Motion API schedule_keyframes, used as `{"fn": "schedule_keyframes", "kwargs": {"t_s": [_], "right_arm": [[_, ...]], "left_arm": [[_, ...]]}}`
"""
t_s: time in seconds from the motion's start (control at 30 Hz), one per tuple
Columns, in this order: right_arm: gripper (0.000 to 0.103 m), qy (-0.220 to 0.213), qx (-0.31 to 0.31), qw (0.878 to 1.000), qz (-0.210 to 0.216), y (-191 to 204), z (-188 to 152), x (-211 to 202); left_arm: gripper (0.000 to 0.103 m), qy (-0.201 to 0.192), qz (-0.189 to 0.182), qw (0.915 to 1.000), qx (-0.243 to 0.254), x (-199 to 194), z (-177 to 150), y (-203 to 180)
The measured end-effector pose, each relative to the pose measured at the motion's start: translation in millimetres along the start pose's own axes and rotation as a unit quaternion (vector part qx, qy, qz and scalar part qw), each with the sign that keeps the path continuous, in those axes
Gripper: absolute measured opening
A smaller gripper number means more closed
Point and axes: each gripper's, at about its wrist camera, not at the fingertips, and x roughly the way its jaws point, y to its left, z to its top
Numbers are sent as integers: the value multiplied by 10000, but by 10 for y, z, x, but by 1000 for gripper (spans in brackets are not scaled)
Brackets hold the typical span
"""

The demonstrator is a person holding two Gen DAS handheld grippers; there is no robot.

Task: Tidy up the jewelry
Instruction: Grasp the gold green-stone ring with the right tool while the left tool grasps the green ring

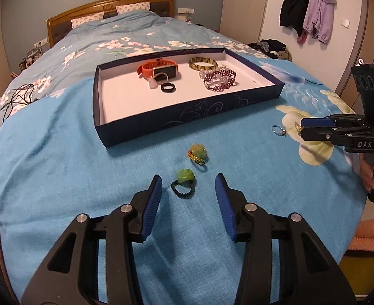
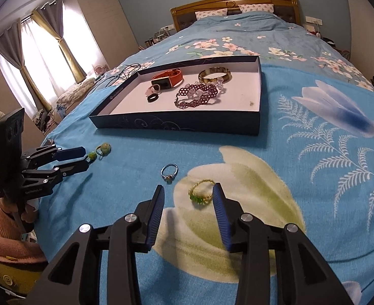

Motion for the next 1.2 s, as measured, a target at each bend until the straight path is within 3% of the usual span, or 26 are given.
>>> {"fn": "schedule_keyframes", "kwargs": {"t_s": [0.3,0.67,1.03,1.2], "right_arm": [[37,18,-139,9996,-234,76,3,54],[24,-32,-95,9987,-497,66,28,82],[11,-48,-74,9983,-568,19,27,63],[11,-100,-10,9986,-523,-15,36,32]], "left_arm": [[38,145,25,9999,-42,78,32,4],[20,171,125,9998,-45,110,73,4],[19,102,115,9998,-112,74,39,0],[18,76,64,9998,-152,60,24,-3]]}}
